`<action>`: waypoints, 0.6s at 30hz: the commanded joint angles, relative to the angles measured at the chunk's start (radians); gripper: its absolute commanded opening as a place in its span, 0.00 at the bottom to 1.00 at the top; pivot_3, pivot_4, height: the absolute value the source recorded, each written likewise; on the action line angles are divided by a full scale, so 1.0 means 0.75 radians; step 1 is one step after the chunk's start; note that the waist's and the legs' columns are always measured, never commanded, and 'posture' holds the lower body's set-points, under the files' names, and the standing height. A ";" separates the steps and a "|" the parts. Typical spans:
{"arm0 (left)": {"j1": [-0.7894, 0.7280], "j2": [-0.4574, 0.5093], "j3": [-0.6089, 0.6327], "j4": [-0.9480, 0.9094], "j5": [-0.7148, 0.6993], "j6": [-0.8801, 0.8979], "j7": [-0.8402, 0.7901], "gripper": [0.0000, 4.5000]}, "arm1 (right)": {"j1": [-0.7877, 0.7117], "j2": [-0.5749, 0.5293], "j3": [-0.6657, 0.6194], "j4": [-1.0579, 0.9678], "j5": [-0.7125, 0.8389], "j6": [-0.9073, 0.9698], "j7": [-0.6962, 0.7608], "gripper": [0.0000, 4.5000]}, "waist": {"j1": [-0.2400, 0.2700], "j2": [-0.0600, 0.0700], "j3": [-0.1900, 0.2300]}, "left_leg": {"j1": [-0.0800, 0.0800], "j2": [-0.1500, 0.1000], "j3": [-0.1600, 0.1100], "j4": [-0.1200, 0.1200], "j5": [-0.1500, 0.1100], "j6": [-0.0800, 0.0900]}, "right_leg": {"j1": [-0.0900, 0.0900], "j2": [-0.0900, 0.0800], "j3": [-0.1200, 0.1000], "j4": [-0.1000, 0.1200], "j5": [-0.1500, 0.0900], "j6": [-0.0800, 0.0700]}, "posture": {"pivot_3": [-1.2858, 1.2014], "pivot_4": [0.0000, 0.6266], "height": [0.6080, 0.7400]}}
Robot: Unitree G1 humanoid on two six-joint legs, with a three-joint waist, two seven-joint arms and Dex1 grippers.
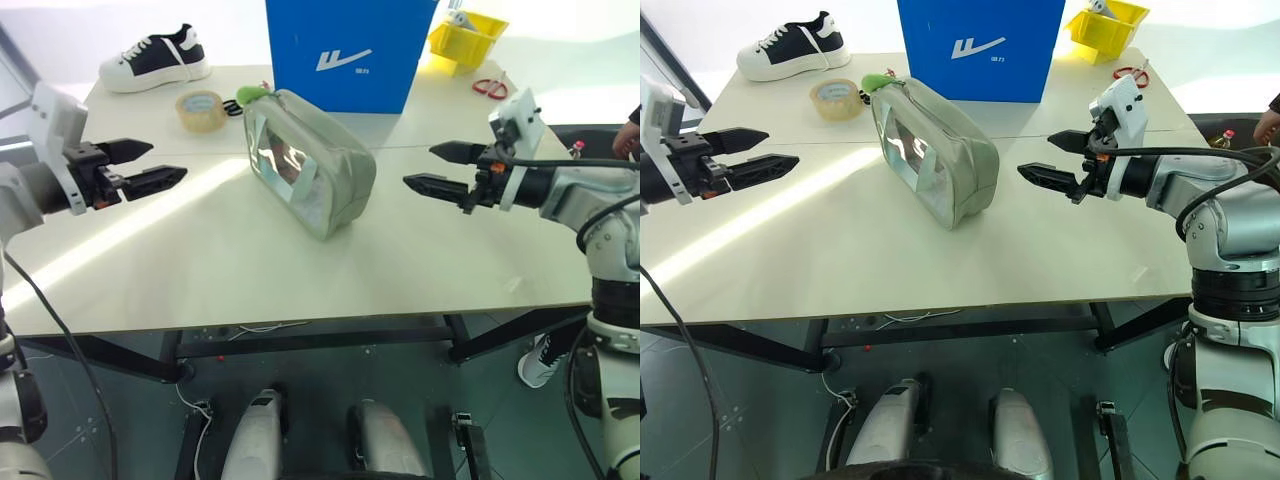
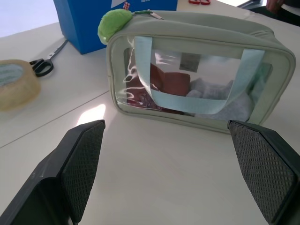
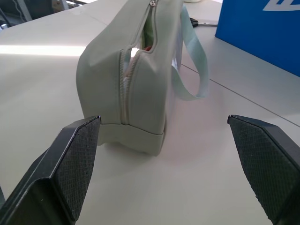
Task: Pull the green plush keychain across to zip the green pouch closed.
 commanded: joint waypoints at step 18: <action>-0.024 0.016 0.031 -0.122 -0.072 0.023 -0.002 0.99 | -0.119 0.151 0.066 -0.215 0.063 0.007 -0.122 1.00 | -0.003 0.000 0.000 | 0.000 0.000 0.000 0.000 0.000 0.000 | 0.000 0.000 0.000 0.001 0.001 0.001 | 0.52 0.24 1.00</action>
